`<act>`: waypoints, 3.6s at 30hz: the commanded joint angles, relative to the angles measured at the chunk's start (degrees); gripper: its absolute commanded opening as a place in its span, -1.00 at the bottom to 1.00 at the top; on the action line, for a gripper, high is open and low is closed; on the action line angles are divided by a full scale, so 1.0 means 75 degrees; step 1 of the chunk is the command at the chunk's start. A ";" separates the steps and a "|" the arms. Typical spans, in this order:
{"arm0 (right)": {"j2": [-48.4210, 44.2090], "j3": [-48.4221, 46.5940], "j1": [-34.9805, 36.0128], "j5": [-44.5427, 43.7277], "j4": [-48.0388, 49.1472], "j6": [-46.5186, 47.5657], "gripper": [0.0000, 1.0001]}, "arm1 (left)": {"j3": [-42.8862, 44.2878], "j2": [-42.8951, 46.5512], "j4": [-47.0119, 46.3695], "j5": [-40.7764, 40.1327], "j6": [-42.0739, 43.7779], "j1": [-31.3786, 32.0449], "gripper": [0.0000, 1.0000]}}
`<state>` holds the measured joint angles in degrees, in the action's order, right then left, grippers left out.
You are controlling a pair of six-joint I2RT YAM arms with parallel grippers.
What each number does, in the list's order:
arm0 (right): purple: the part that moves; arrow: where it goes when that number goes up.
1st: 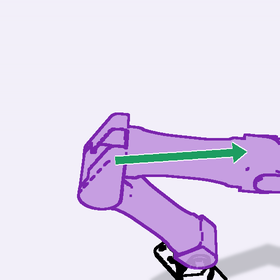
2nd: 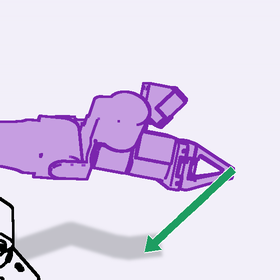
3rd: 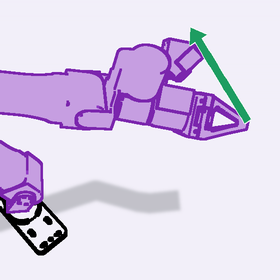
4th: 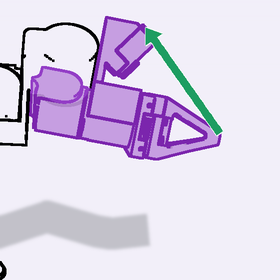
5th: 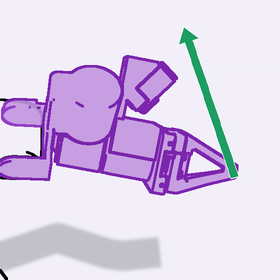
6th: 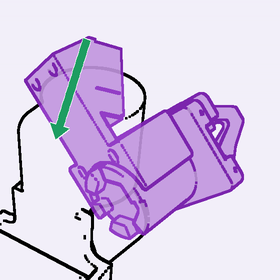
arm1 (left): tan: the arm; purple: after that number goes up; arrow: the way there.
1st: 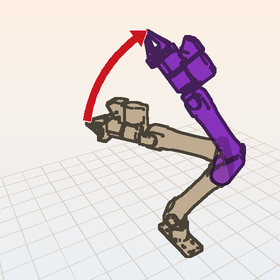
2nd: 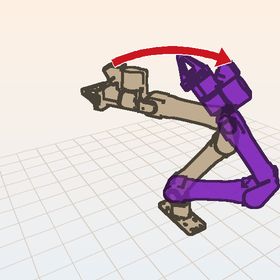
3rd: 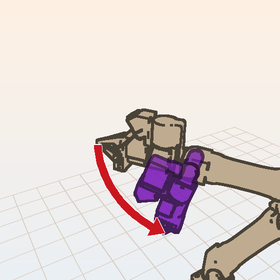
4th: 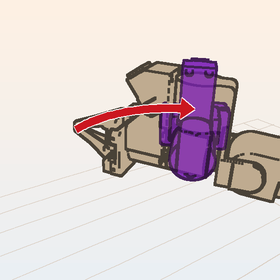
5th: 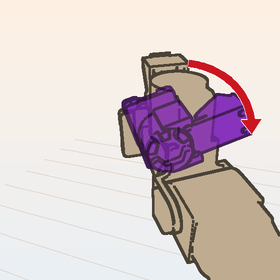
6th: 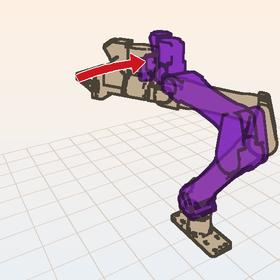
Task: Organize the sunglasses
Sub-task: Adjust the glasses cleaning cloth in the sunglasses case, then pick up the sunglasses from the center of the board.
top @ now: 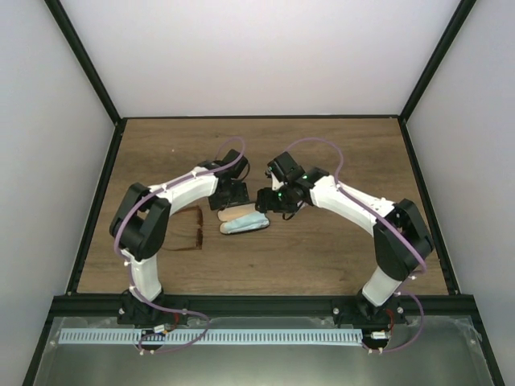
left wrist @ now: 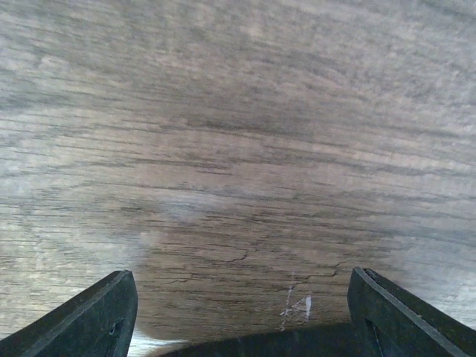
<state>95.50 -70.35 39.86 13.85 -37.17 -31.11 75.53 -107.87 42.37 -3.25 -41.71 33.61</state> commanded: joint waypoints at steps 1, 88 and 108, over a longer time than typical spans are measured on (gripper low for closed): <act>-0.0409 0.0039 -0.0105 -0.0192 0.0297 -0.0154 0.27 | 0.0146 0.0516 -0.0314 -0.0335 0.0028 -0.0104 0.66; 0.1067 -0.3968 0.0777 0.0065 0.0098 0.2720 0.27 | -0.5482 0.4231 0.0159 0.1006 -0.7518 -0.1650 -0.73; 0.0581 -0.2449 -0.0393 0.0473 0.0594 0.1431 0.22 | -0.3617 0.6230 0.0979 -0.2242 -0.5429 -0.1715 -0.91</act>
<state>103.94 -93.01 41.28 16.91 -34.52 -14.74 47.22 -61.67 52.51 -14.26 -89.41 21.02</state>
